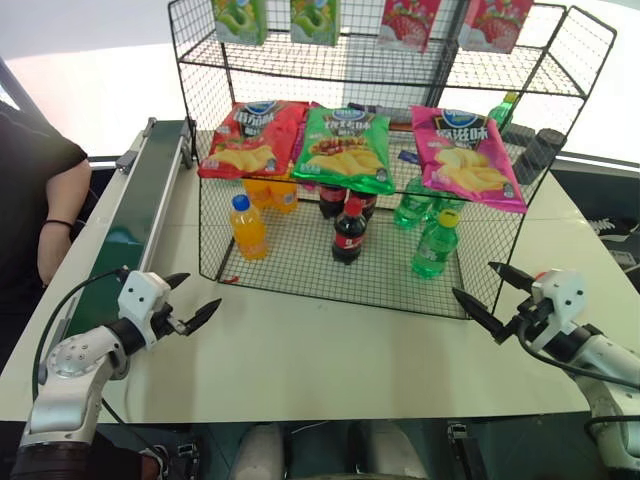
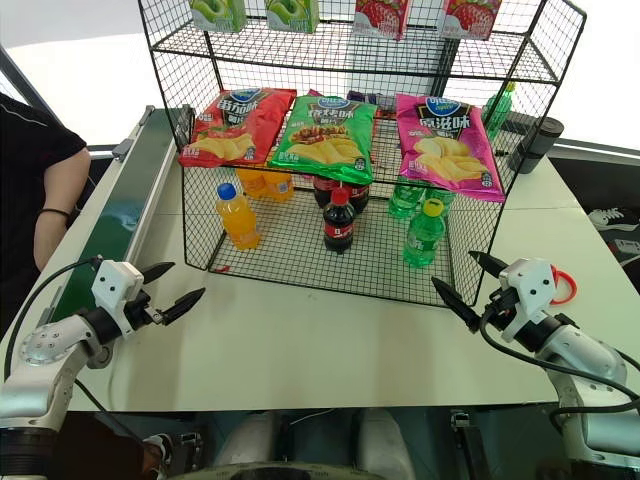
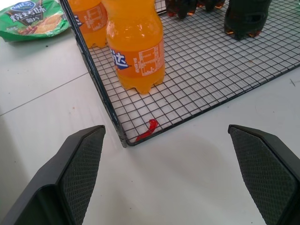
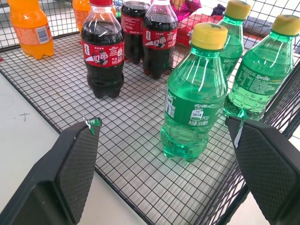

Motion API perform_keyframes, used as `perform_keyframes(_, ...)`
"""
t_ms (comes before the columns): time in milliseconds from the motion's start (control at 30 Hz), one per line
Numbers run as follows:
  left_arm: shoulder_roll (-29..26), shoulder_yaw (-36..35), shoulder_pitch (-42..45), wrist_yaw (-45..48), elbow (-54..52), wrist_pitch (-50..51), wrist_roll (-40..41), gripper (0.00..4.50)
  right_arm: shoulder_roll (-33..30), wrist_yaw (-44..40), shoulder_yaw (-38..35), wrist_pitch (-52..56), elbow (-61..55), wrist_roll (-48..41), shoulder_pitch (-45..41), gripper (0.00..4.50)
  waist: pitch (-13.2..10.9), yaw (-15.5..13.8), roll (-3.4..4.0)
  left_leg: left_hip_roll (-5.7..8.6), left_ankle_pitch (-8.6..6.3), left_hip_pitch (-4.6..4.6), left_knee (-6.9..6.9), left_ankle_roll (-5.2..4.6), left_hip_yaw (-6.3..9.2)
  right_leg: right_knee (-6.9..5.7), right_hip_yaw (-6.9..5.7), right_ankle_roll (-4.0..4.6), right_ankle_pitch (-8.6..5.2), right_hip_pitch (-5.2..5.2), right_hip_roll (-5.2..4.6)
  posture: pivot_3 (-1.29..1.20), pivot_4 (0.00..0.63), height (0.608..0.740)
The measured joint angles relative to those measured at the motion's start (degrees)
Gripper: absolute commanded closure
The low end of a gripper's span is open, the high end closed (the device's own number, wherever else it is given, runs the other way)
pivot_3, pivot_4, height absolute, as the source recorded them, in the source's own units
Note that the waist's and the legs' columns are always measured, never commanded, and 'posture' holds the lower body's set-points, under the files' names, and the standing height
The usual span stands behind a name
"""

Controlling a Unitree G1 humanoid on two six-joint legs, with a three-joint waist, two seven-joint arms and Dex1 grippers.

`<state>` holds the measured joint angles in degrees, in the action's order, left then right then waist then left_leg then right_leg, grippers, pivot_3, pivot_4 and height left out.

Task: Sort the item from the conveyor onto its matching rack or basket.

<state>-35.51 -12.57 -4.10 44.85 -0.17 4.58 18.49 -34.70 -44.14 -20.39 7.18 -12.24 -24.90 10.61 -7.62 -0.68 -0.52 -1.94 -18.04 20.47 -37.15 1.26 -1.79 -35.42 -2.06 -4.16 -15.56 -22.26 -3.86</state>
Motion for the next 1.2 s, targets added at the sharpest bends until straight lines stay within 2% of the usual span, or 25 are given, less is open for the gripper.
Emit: perform_keyframes(1200, 0.74, 0.04, -0.94, -2.86, -2.34, 1.32, -0.47, 0.00, -0.08, -0.04, 1.94, 0.83, -0.05, 1.02, -0.50, 0.09, -0.01, 0.01, 0.01, 0.04, -0.01, 0.02, 0.07, 0.01, -0.04, 0.04, 0.00, 0.04, -0.02, -0.05, -0.24, 0.00, 0.150, 0.740)
